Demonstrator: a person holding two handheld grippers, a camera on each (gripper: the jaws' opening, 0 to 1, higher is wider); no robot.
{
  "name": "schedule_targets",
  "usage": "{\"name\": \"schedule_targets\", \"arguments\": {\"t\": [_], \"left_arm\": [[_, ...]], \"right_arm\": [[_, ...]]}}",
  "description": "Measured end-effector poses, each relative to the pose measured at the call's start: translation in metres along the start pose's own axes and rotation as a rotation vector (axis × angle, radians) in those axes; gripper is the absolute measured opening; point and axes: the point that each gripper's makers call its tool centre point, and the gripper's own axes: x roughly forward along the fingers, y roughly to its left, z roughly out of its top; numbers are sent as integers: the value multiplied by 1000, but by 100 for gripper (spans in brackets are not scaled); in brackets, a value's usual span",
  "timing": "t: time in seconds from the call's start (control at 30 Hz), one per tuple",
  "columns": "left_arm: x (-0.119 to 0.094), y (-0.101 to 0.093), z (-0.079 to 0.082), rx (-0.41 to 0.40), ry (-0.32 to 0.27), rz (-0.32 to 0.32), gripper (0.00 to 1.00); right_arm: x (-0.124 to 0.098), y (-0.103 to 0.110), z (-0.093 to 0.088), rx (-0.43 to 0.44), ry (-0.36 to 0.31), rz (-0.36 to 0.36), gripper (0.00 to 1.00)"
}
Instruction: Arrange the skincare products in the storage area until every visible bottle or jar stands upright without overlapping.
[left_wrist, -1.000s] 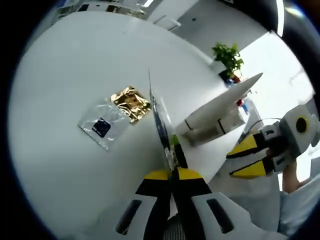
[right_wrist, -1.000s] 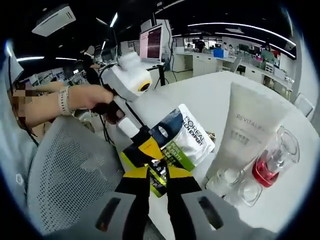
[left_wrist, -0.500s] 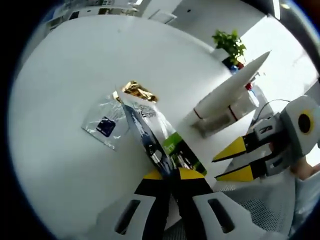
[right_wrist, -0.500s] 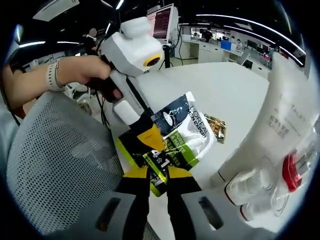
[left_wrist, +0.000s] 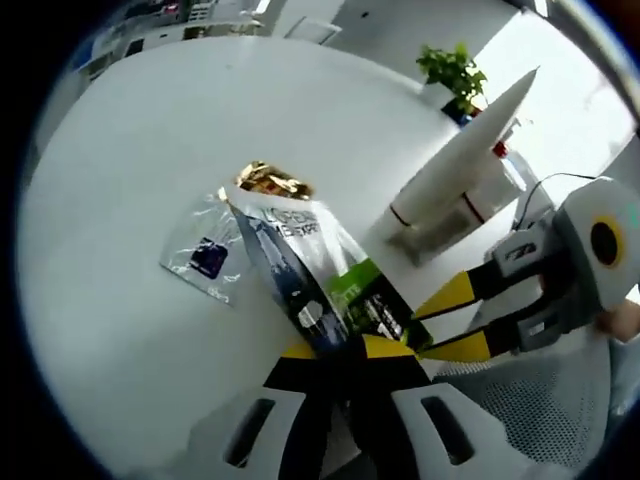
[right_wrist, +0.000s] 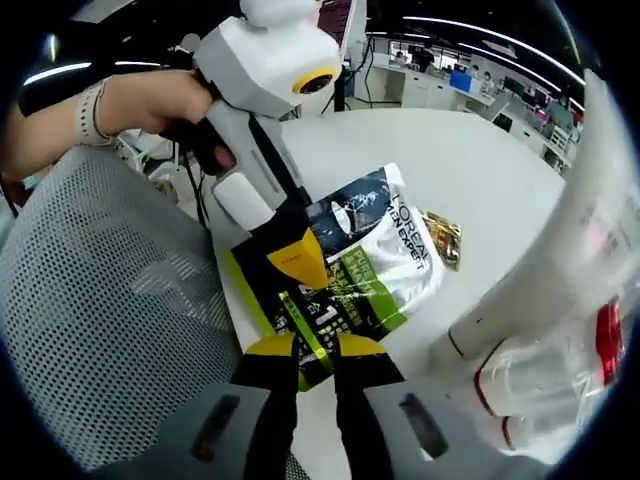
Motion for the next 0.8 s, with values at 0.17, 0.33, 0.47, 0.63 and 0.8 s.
{"name": "schedule_targets", "arguments": {"t": [0.17,0.33,0.47,0.63,0.8], "left_arm": [[2,1,-2,5,10,7,7],[4,0,-2,-5,6,4,5],[4,-1,-2,1,5,5,5],[4,-4,-2,31,6,-3,7],[2,6,9,83,-42,31,15]], "right_arm": [[2,0,-6,-16,28,-1,14],[7,4,-11,-39,51,6,16],[7,4,-13,-46,55,8,17],[7,3,-16,-10,57,25,17],[6,3,-18,6,62,27,17]]}}
